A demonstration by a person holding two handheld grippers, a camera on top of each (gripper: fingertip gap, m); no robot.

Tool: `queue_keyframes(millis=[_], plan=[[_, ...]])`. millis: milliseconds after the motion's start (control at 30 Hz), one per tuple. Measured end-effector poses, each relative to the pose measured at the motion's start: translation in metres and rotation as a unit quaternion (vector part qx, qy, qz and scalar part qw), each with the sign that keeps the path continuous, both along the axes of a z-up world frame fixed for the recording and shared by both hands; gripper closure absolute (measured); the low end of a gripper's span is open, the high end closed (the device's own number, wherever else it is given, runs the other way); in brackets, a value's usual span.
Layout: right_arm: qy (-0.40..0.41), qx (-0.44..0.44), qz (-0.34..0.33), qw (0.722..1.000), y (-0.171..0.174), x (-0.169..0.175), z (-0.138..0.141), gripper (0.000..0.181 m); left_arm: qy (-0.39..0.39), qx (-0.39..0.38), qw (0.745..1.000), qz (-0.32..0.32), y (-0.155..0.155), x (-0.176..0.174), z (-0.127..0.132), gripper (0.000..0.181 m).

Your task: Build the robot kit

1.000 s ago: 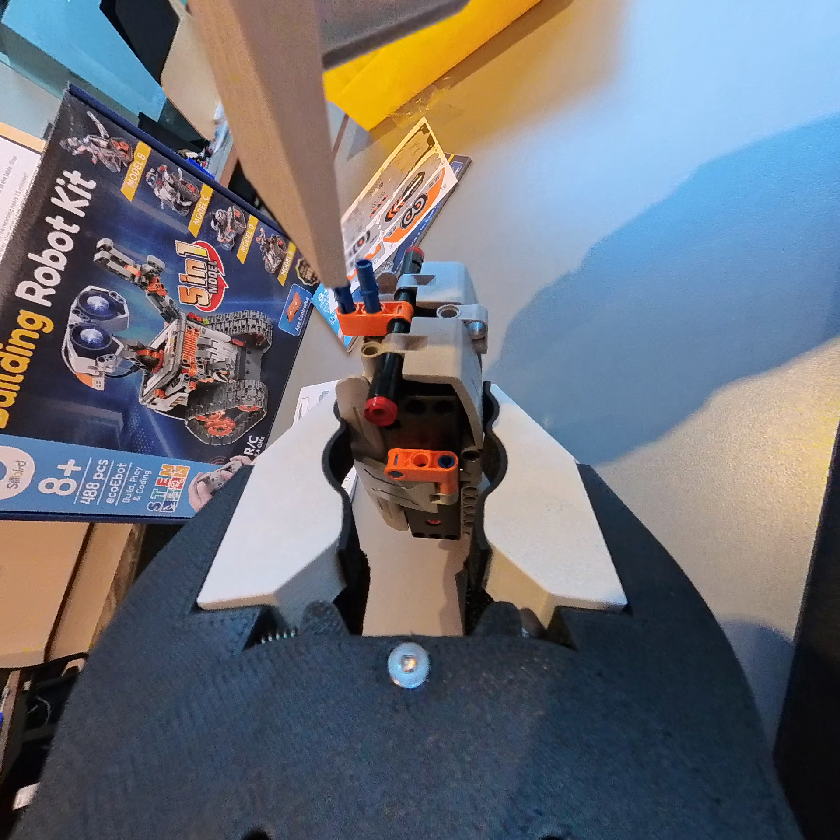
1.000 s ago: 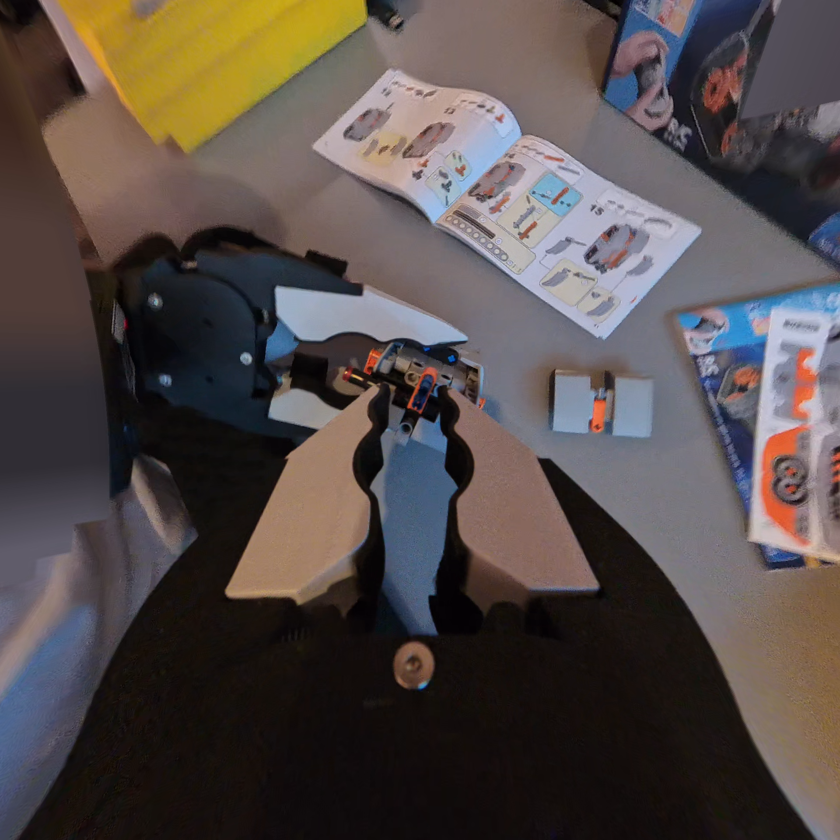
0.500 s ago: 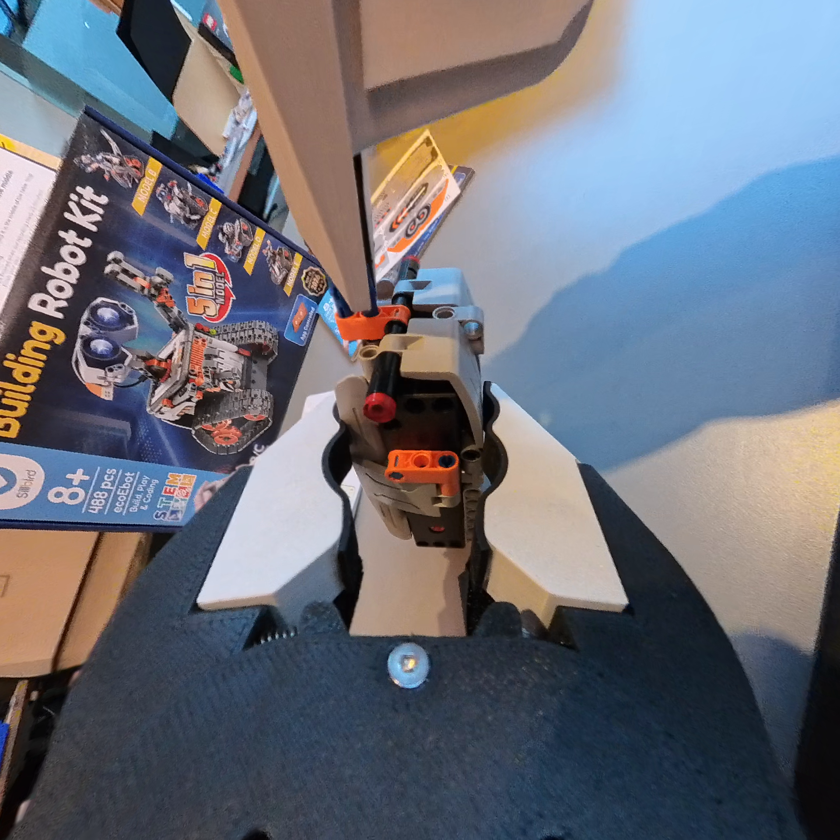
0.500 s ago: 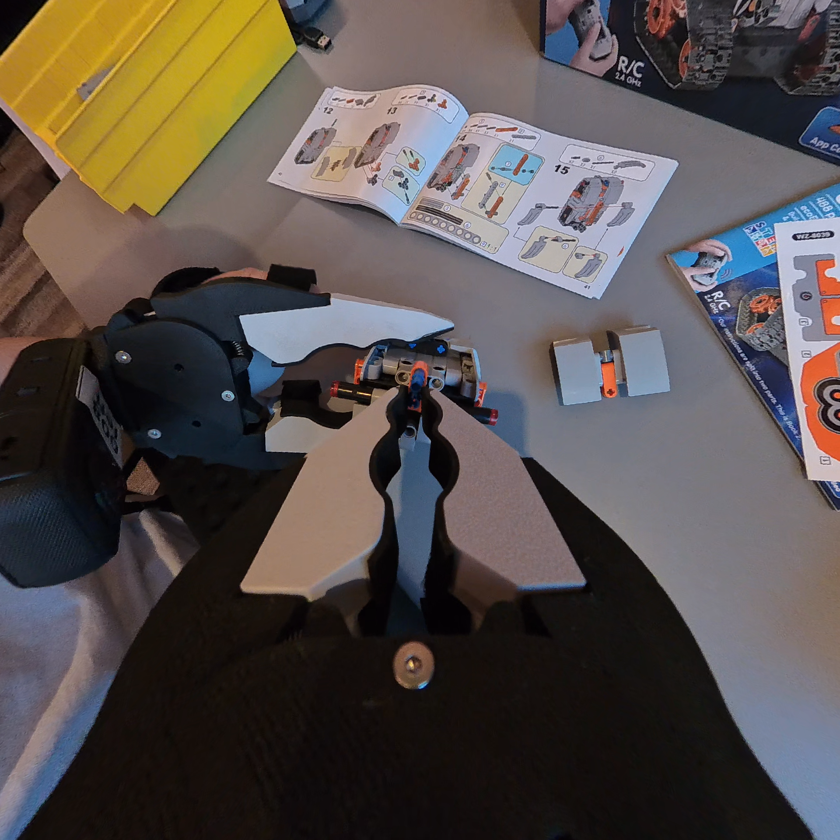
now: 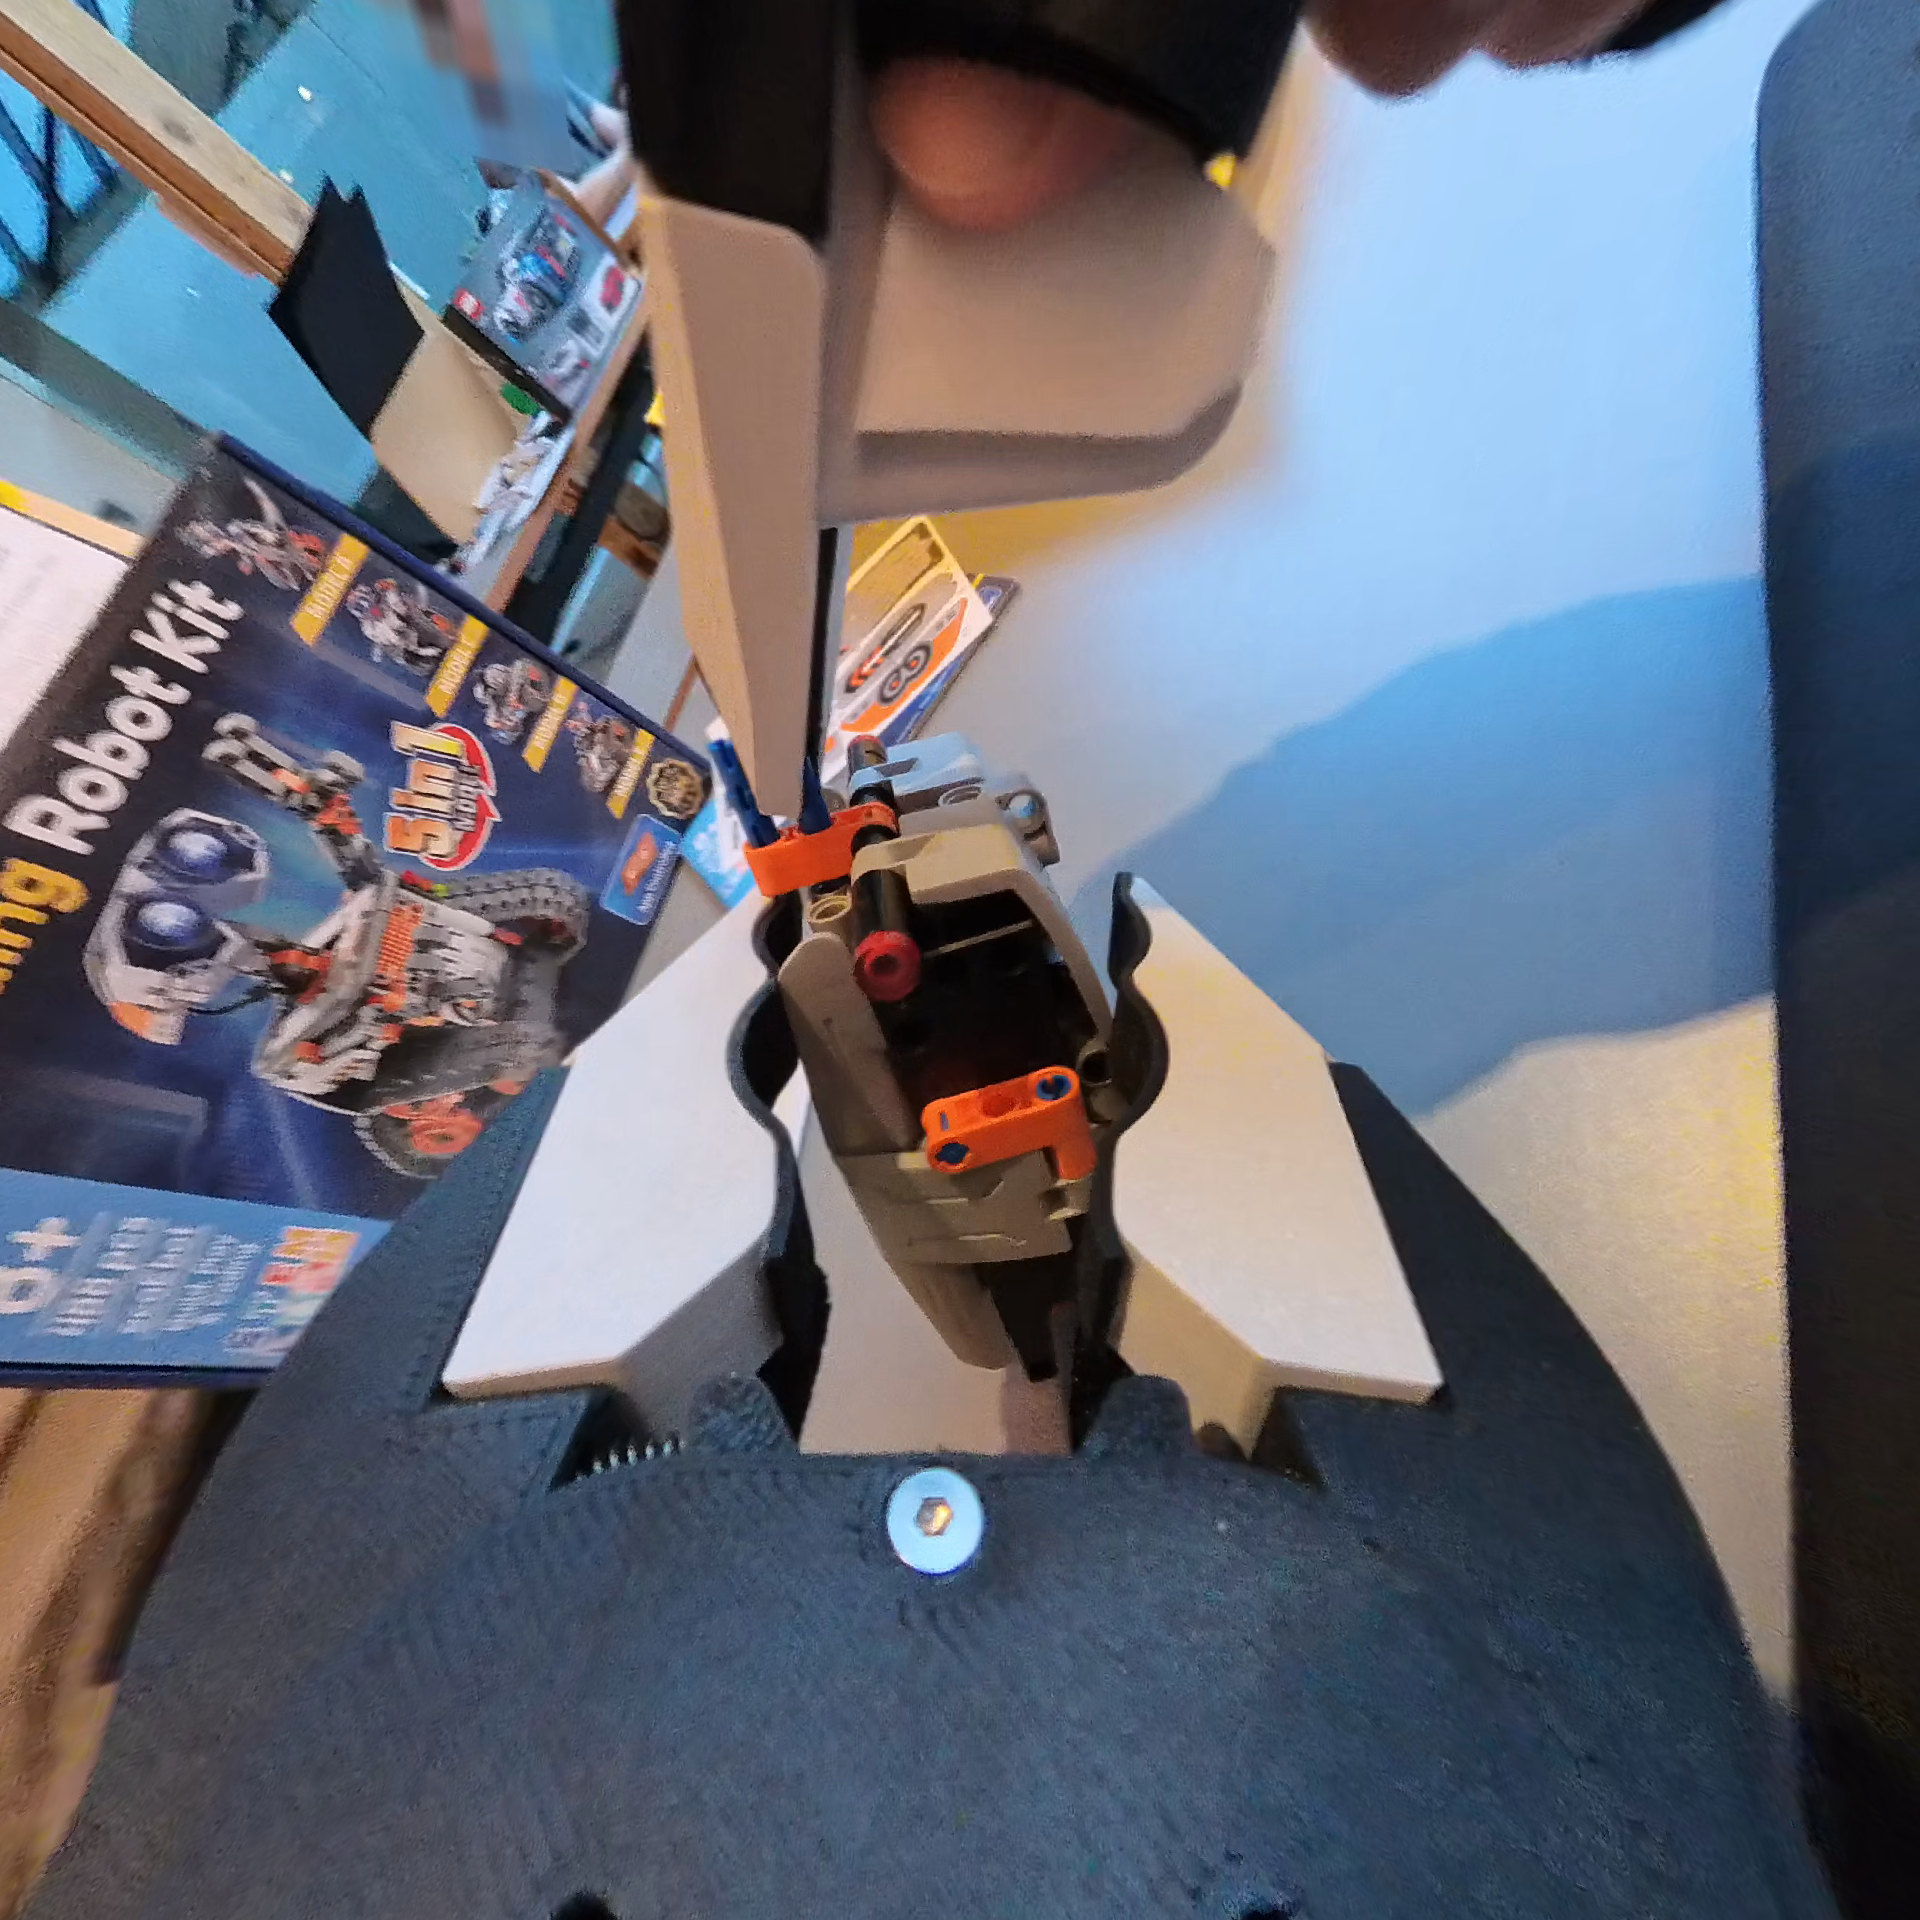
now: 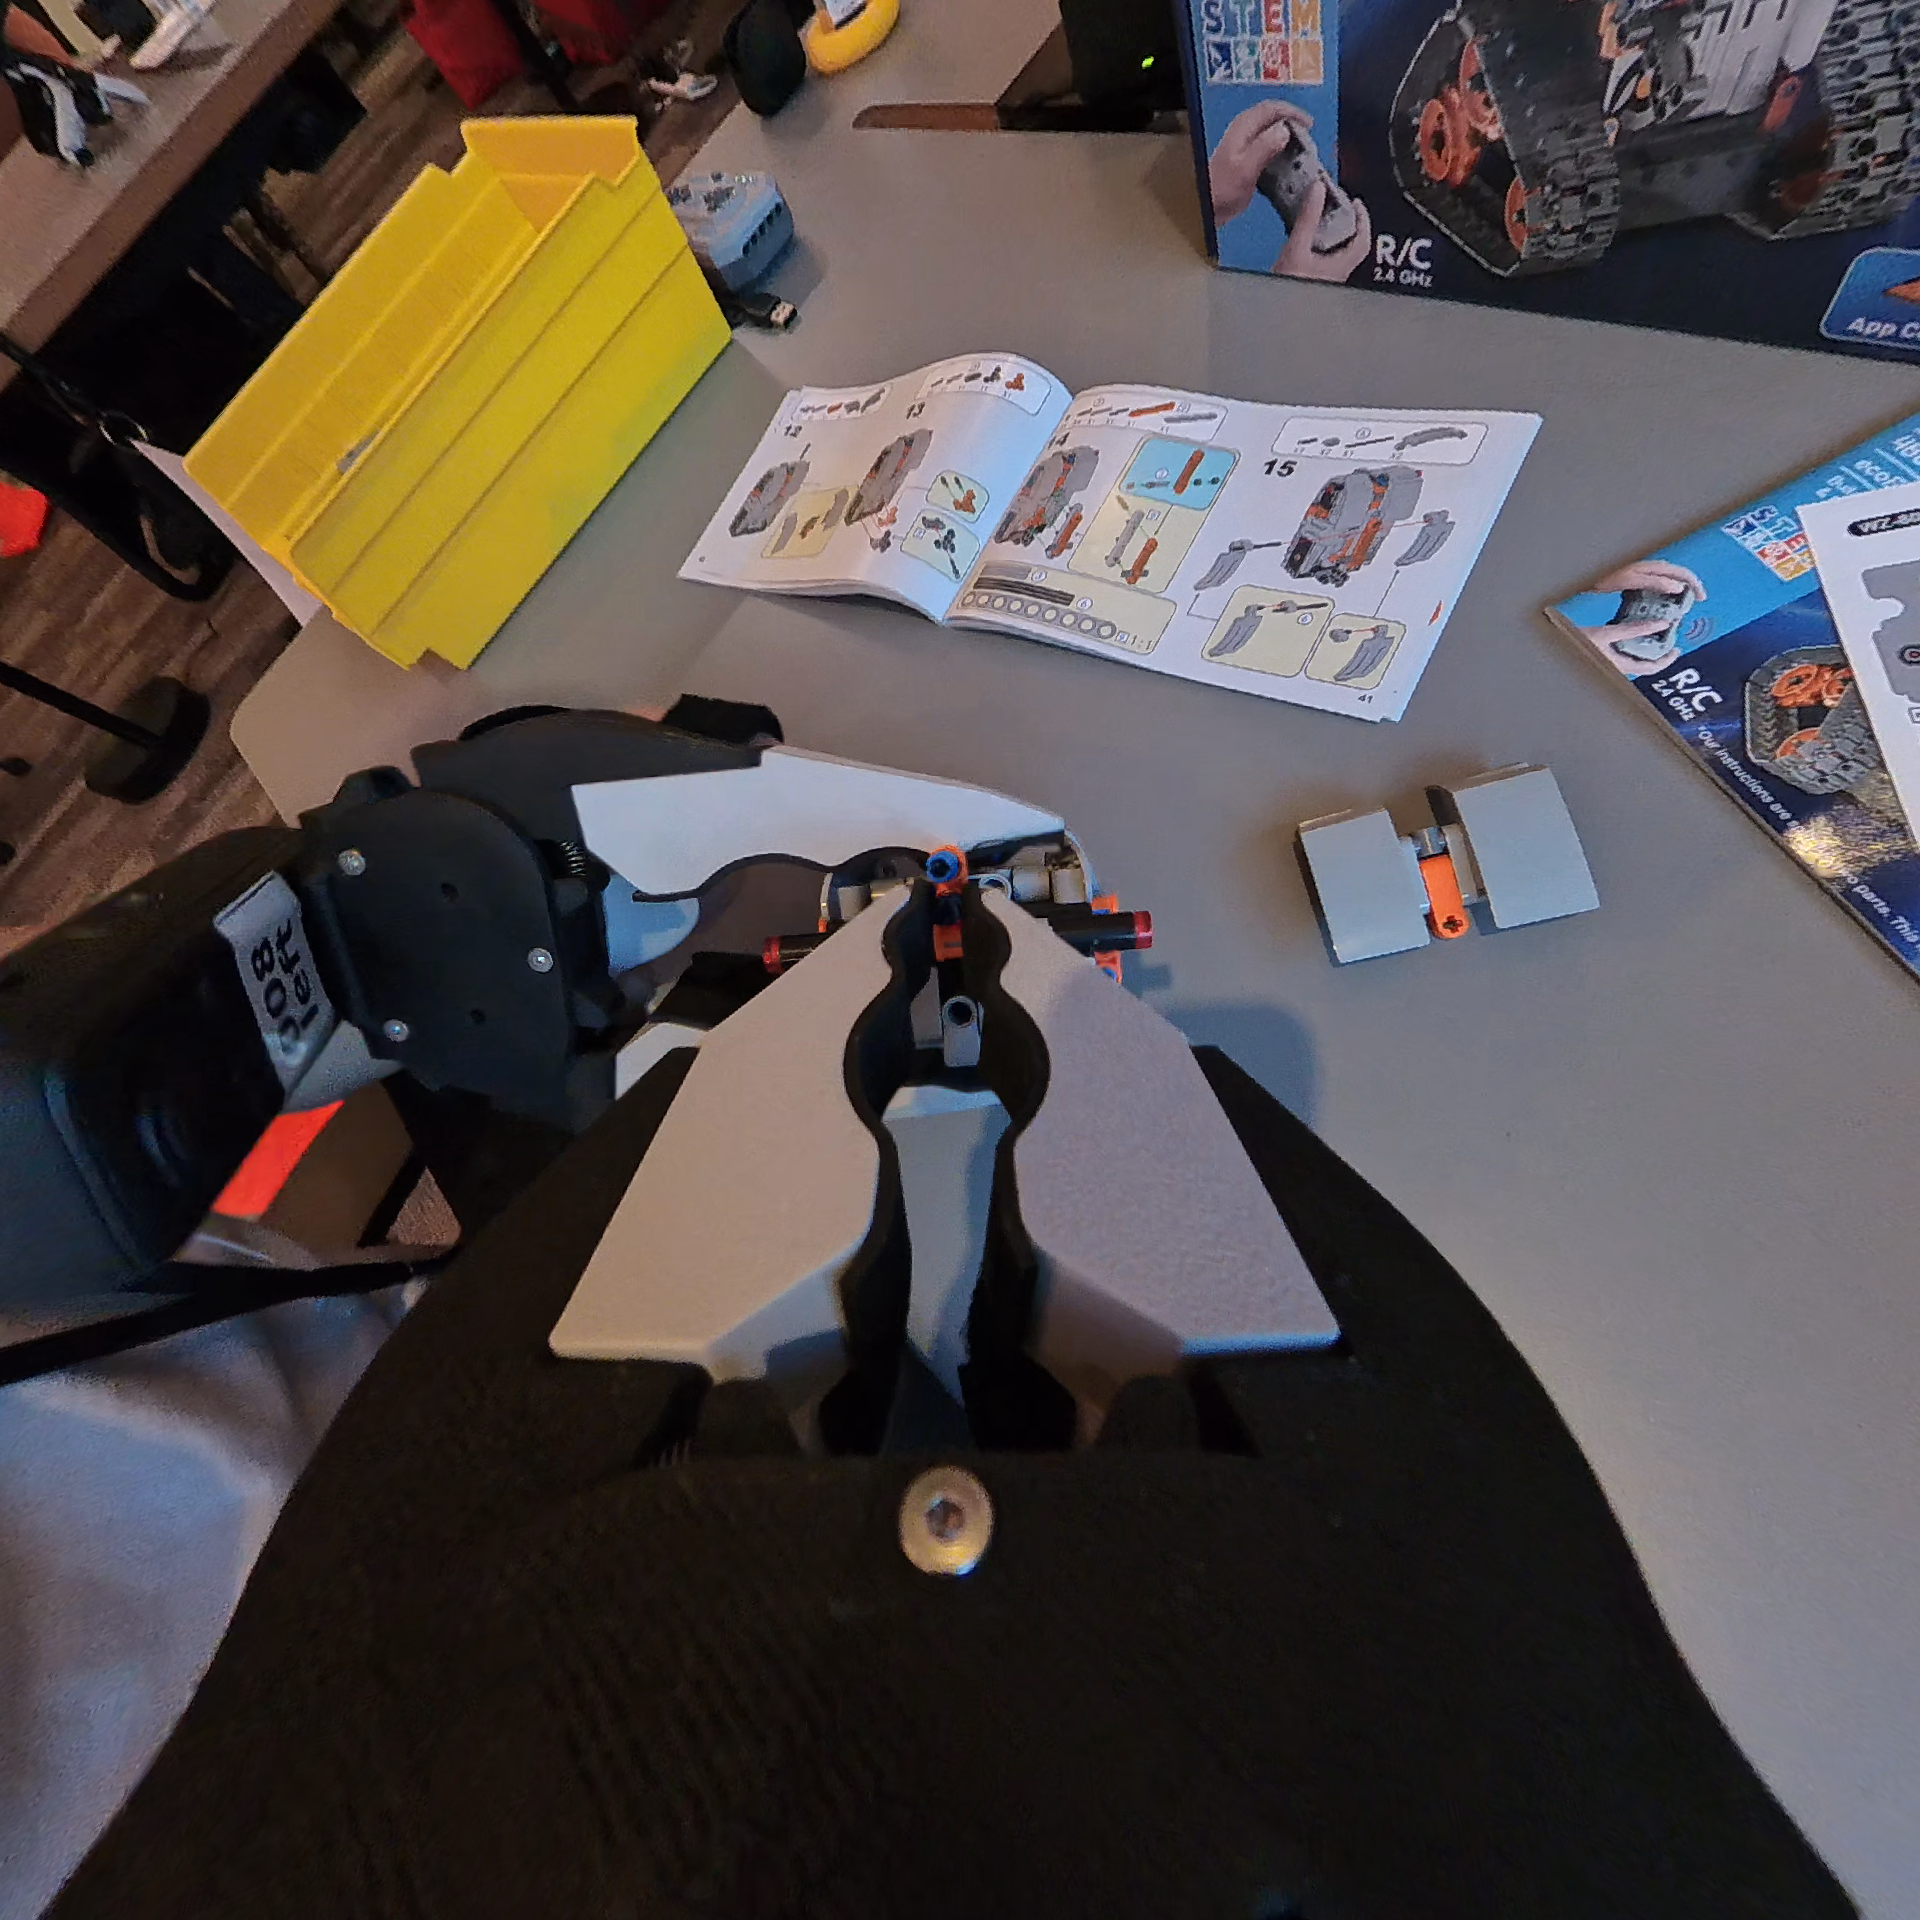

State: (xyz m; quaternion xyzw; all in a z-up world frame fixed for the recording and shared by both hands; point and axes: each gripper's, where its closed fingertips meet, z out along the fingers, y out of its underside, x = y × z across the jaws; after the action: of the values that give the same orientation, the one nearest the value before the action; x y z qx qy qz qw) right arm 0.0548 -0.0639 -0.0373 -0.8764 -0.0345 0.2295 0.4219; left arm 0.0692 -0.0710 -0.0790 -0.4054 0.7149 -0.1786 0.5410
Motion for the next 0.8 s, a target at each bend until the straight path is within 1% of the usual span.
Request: queue_keyframes(millis=[67, 100, 233, 367, 533, 600, 767, 800], plan=[[0.003, 0.013, -0.006, 1.0, 0.0028, 0.0012, 0.0019, 0.178, -0.003, -0.043, 0.999, -0.005, -0.0016, 0.001, 0.0014, 0.124], [0.005, 0.018, -0.007, 1.0, 0.0038, 0.0015, 0.0021, 0.178, -0.003, -0.051, 0.999, -0.005, -0.0013, 0.0011, 0.0016, 0.124], [0.011, 0.02, -0.001, 1.0, 0.0048, 0.0013, 0.0017, 0.177, -0.001, -0.06, 0.998, -0.002, -0.0009, 0.0011, 0.0013, 0.124], [0.013, -0.01, 0.012, 1.0, 0.0038, 0.0016, -0.0004, 0.177, 0.01, -0.068, 0.998, 0.002, 0.0001, 0.0012, 0.0005, 0.125], [-0.016, -0.027, 0.036, 0.999, 0.0044, -0.0001, -0.0023, 0.173, 0.011, -0.072, 0.997, 0.0, -0.001, 0.0011, 0.0004, 0.126], [-0.014, -0.028, 0.042, 0.999, 0.0057, -0.0009, -0.0026, 0.176, 0.011, -0.074, 0.997, 0.001, -0.0015, 0.0014, 0.0004, 0.126], [-0.035, -0.041, 0.06, 0.997, 0.0021, 0.0012, -0.0039, 0.176, 0.011, -0.071, 0.997, -0.003, -0.0032, 0.0019, 0.0003, 0.126], [-0.039, -0.047, 0.061, 0.996, 0.0011, 0.0016, -0.0048, 0.174, 0.01, -0.072, 0.997, -0.003, -0.0033, 0.002, 0.0003, 0.126]])
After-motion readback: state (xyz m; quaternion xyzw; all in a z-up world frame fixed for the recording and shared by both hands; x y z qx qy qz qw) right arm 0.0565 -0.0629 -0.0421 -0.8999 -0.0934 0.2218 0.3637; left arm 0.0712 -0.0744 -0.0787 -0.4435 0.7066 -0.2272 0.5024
